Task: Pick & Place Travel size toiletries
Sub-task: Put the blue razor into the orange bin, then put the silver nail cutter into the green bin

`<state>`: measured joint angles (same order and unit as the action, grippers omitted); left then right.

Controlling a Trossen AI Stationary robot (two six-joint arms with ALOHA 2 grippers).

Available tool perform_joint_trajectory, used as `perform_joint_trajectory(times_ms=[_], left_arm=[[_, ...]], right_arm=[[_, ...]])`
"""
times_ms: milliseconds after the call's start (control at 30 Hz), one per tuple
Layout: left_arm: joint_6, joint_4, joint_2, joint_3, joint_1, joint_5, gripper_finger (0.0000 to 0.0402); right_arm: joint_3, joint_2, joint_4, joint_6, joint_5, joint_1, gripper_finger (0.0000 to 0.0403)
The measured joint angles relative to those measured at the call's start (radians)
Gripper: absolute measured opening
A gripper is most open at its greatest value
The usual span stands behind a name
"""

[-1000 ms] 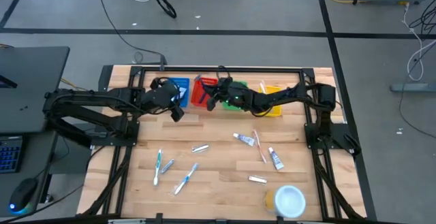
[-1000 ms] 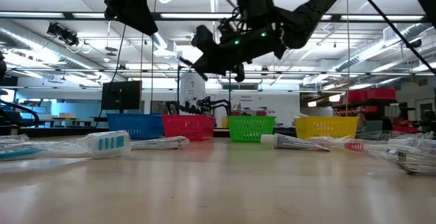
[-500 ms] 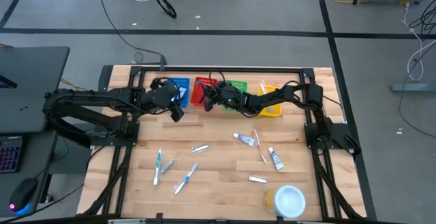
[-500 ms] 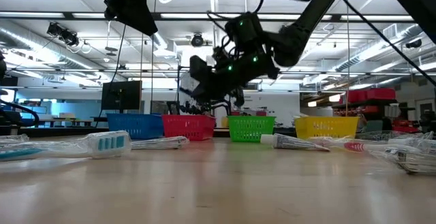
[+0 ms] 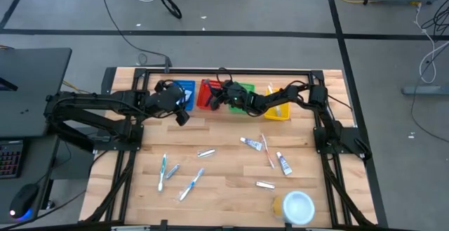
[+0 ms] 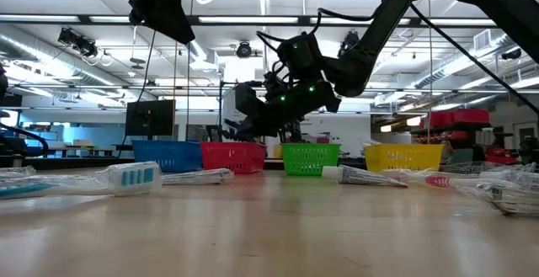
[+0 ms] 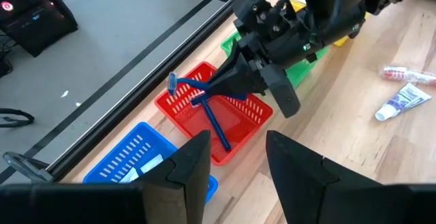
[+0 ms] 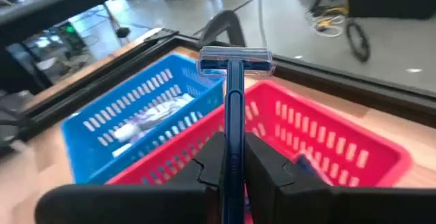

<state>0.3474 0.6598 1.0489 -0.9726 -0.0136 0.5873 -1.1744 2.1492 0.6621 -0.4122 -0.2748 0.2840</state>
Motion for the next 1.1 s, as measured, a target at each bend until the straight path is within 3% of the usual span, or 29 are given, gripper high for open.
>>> perform_joint_trajectory(times_ms=[533,867,1100], left_arm=[[-0.022,0.000,0.000,0.000,0.000,0.004,0.0150],[-0.022,0.000,0.000,0.000,0.000,0.004,0.0150],[-0.022,0.000,0.000,0.000,0.000,0.003,0.0150]], right_arm=[[0.000,-0.001,-0.098,0.049,0.043,-0.010,0.0042],[0.000,-0.001,-0.088,0.137,0.051,-0.010,0.0107],[0.001,-0.042,-0.046,0.229,0.050,-0.010,0.0114]])
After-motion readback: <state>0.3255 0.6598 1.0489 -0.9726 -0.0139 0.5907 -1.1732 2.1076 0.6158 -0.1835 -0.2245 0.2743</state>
